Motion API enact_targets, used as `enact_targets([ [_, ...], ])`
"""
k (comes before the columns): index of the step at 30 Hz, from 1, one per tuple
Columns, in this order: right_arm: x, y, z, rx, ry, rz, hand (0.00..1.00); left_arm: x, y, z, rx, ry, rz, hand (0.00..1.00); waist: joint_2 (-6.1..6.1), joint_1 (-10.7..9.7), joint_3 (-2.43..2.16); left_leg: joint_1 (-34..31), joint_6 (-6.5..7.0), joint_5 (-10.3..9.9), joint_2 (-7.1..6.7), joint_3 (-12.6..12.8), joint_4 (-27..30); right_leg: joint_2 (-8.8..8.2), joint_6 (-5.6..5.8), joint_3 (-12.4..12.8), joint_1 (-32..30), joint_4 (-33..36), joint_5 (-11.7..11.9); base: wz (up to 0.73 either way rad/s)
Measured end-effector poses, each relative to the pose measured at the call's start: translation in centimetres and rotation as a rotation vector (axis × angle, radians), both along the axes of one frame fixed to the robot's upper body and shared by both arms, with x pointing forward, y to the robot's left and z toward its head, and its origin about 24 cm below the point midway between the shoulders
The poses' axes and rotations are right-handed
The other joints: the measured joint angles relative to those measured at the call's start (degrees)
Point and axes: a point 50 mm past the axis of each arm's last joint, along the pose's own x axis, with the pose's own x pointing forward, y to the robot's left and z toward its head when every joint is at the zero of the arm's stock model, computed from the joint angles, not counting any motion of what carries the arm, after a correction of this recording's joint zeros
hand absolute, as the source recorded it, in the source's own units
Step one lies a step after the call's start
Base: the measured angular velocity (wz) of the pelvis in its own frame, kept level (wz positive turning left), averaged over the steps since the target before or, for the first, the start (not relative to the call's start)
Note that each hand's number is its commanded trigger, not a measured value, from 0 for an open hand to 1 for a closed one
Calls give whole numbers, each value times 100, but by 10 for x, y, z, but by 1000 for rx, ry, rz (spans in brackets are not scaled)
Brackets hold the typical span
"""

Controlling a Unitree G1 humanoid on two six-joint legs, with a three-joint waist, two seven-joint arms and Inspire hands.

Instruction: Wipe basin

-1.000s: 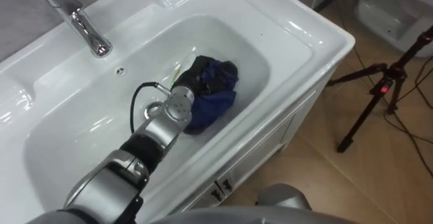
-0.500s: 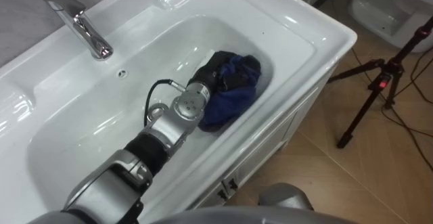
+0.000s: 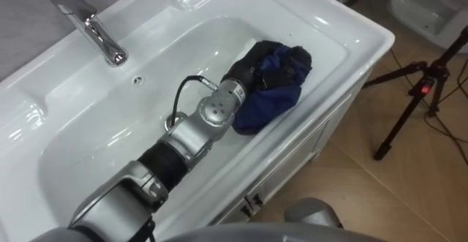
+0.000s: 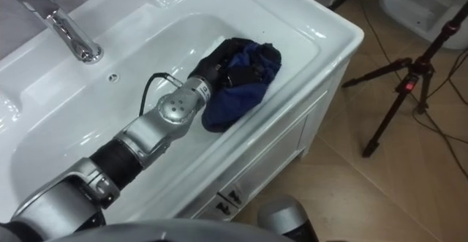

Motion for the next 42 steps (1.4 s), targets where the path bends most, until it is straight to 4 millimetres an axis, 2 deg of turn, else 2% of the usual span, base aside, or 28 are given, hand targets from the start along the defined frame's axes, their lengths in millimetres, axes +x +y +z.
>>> enact_targets([
  [6, 3, 0, 0, 9, -29, -26, 0, -1, -10, 15, -66, -35, -48, 100, -7, -73, 5, -3, 5, -4, -2, -10, 4, -3, 2, 8, 4, -44, 2, 0],
  [9, 8, 0, 1, 15, -51, -35, 0, -8, -38, 39, -125, -111, -201, 100, -47, -286, 33, -40, 4, -3, -3, 19, 40, -5, 2, 54, -28, -49, 1, -1],
  [11, 11, -1, 1, 15, -65, -34, 0, -13, -55, 51, -164, -137, -277, 100, -86, -299, 67, -44, 3, -2, 3, 107, 47, 18, 1, 145, -62, -52, 1, -20],
  [13, 14, -2, 1, 11, -80, -35, 0, -15, -65, 60, -197, -155, -322, 100, -113, -315, 86, -42, 2, -2, 11, 141, 49, 39, -1, 190, -83, -60, 1, -21],
  [16, 12, -5, 2, 0, -81, -53, 0, -17, -70, 67, -225, -171, -371, 100, -117, -411, 90, -14, -7, -8, 19, 157, 46, 68, -13, 250, -129, -63, -10, -10],
  [21, 10, -6, 2, -17, -82, -60, 0, -19, -71, 67, -222, -164, -399, 100, -117, -435, 89, -5, -57, -40, 65, 226, 33, 150, -40, 351, -160, -54, 10, -11],
  [30, 11, -8, 2, -41, -96, -105, 0, -17, -65, 56, -187, -133, -389, 100, -144, -404, 107, 158, -73, -36, 87, 274, 54, 178, -64, 410, -8, -70, 22, -2],
  [35, 5, -9, 2, -52, -83, -114, 0, -21, -59, 47, -189, -114, -374, 100, -144, -402, 107, 197, -74, -37, 92, 306, 51, 199, -63, 444, 16, -75, 31, -5],
  [42, 2, -9, 2, -51, -71, -119, 0, -21, -58, 47, -136, -156, -383, 100, -186, -398, 90, 208, -84, -44, 95, 297, 24, 214, -70, 441, -17, -21, 34, 0],
])
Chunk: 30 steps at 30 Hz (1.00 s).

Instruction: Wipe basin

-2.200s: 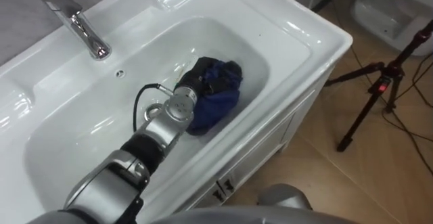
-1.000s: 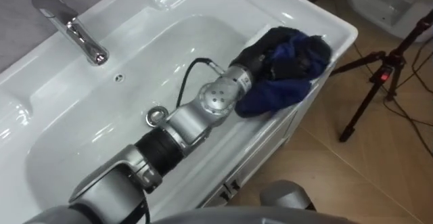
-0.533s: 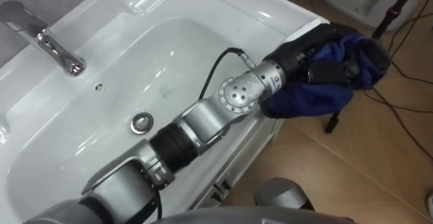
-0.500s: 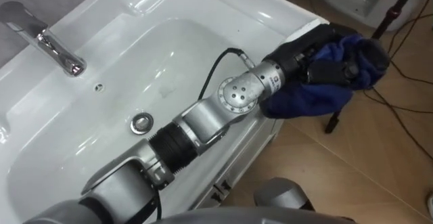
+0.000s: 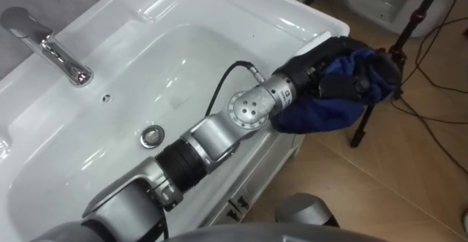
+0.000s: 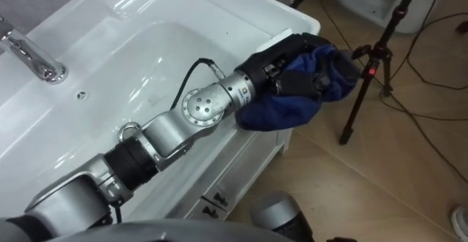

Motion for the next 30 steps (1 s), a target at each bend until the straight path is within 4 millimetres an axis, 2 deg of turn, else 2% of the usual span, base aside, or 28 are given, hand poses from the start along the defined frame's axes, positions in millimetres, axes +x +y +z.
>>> enact_targets([
  [4, 0, 0, 0, -6, 0, 1, 0, 1, 1, 0, 43, -46, 1, 100, -47, 88, -5, -3, -9, -7, 0, -2, 2, 12, -3, 30, -12, 26, -2, -3],
  [11, -7, -1, 0, -23, 11, -2, 0, 5, 7, 5, 99, -140, 19, 100, -148, 463, -31, 84, -10, -6, -1, -1, 27, 11, -14, 37, 47, 80, -11, 0],
  [14, -9, 0, -1, -20, 16, -4, 0, 9, 18, 2, 131, -162, 62, 100, -193, 601, -60, 89, -10, -6, 1, -19, 36, 6, -15, 12, 62, 80, -11, 4],
  [17, -10, 0, -1, -30, 16, -7, 0, 14, 32, -2, 185, -186, 106, 100, -204, 639, -67, 109, -9, -7, 1, -95, 33, -11, -16, -60, 125, 54, -12, 11],
  [24, -15, 3, -1, -33, 23, -16, 0, 25, 49, 9, 183, -251, 211, 100, -202, 851, -80, 102, -13, -5, 12, -259, 49, -36, -33, -210, 229, 28, -21, 12],
  [27, -14, 4, -2, -33, 18, -14, 0, 22, 56, 5, 167, -237, 270, 100, -201, 919, -84, 85, -15, -4, 20, -331, 124, -67, -45, -294, 317, -30, -29, 14],
  [30, -10, 6, -2, -34, 12, 5, 0, 15, 62, 5, 169, -257, 292, 100, -224, 1090, -86, 82, -16, -3, 23, -350, 157, -88, -59, -358, 302, -33, -52, 6],
])
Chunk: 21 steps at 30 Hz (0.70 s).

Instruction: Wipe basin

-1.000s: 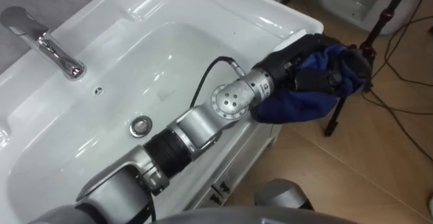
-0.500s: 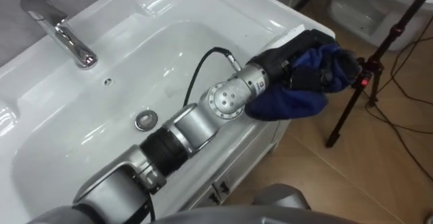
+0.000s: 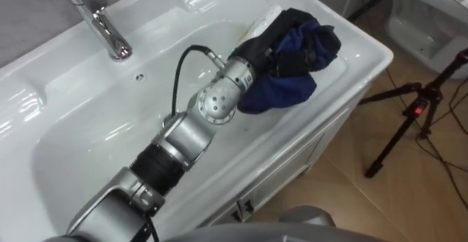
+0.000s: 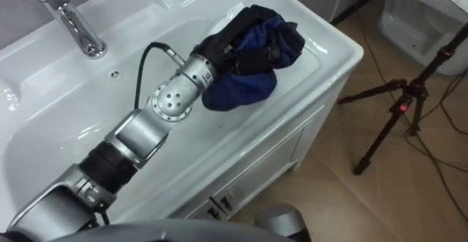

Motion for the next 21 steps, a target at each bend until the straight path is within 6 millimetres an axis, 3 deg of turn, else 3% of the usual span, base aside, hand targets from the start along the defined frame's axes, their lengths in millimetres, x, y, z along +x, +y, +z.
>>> enact_targets([
  [8, 10, 3, 0, 1, -29, 37, 0, -5, 8, 2, 6, -29, 27, 100, -180, 148, -44, -27, 0, 0, 0, -149, 38, -21, -5, -132, 58, -4, -21, 10],
  [21, 13, 6, -1, -8, -61, 6, 0, -15, 32, -19, 96, -24, 127, 100, -179, 180, -42, -8, -1, 0, 8, -262, 38, -22, -10, -209, 179, -92, -19, 3],
])
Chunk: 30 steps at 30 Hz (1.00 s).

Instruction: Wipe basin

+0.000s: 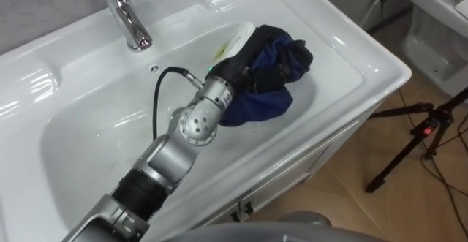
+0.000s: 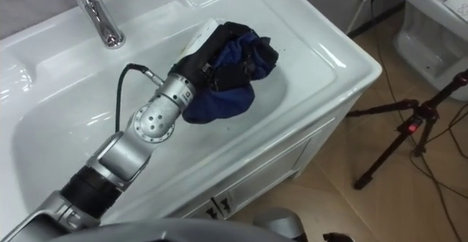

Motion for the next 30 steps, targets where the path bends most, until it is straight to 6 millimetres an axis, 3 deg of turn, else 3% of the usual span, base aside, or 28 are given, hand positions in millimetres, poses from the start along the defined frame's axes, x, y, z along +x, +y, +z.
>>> enact_targets([
  [8, 0, -1, 0, 6, -10, -29, 0, 0, 13, 0, 79, -108, 117, 100, -9, 277, 15, 23, -5, 0, 10, -25, -8, 2, -14, -46, 17, -22, -5, 2],
  [16, -4, -4, 1, 13, 3, -31, 0, 1, 34, 12, 89, -202, 220, 100, 98, 393, -17, -48, -13, 2, 19, -76, -7, 5, -22, -92, 7, -33, -4, 3],
  [20, -7, -6, 1, -1, 8, -43, 0, -6, 46, 31, 45, -304, 282, 100, 101, 422, -18, -24, -19, 5, 19, -207, -8, -8, -28, -219, 119, -112, -1, 14],
  [24, -7, -9, 2, -32, 12, -42, 0, -15, 60, 25, 56, -304, 336, 100, 74, 503, -5, 12, -34, 14, 24, -360, 3, -20, -40, -373, 215, -140, -10, 20],
  [30, -8, -10, 2, -40, 25, -44, 0, -17, 64, 23, 61, -300, 356, 100, 39, 696, 9, -18, -61, 31, -5, -519, 15, -52, -64, -507, 246, -205, -33, 14],
])
